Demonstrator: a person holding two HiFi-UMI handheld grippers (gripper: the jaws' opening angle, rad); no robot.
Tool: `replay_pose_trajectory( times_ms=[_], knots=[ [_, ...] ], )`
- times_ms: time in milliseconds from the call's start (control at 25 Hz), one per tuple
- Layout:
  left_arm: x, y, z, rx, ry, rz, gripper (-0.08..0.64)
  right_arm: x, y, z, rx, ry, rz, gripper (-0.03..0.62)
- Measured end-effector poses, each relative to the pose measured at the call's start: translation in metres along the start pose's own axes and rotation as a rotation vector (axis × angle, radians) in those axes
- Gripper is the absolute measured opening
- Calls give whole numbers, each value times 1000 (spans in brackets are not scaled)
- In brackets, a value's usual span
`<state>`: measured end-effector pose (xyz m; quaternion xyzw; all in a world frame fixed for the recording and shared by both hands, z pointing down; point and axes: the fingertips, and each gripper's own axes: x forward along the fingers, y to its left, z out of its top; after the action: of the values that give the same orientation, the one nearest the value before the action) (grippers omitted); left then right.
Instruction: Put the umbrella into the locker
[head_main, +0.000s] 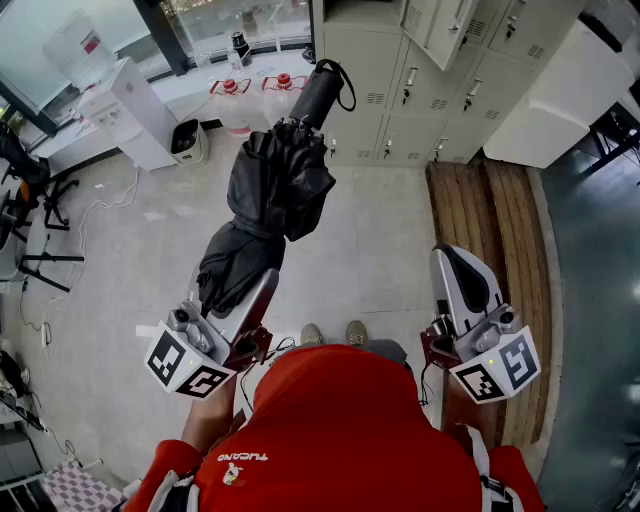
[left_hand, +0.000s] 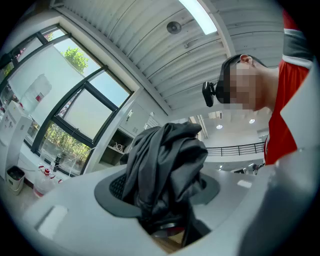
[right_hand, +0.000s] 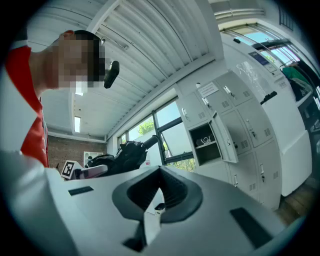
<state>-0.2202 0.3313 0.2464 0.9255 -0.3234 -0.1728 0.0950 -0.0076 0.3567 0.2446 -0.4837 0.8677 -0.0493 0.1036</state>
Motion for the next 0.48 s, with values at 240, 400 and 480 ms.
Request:
replay_pose_trajectory(
  times_ms=[240,400,480],
  knots=[
    [-1,4,-4,8,-4,6,233,4,-3,-5,1,-4,8,2],
    [2,6,-4,10,-6,13,233,9,-5,-5,8,-11,25,2],
    [4,7,-2,8,-9,18,233,12,-6,-4,25,-14,48,3]
  ],
)
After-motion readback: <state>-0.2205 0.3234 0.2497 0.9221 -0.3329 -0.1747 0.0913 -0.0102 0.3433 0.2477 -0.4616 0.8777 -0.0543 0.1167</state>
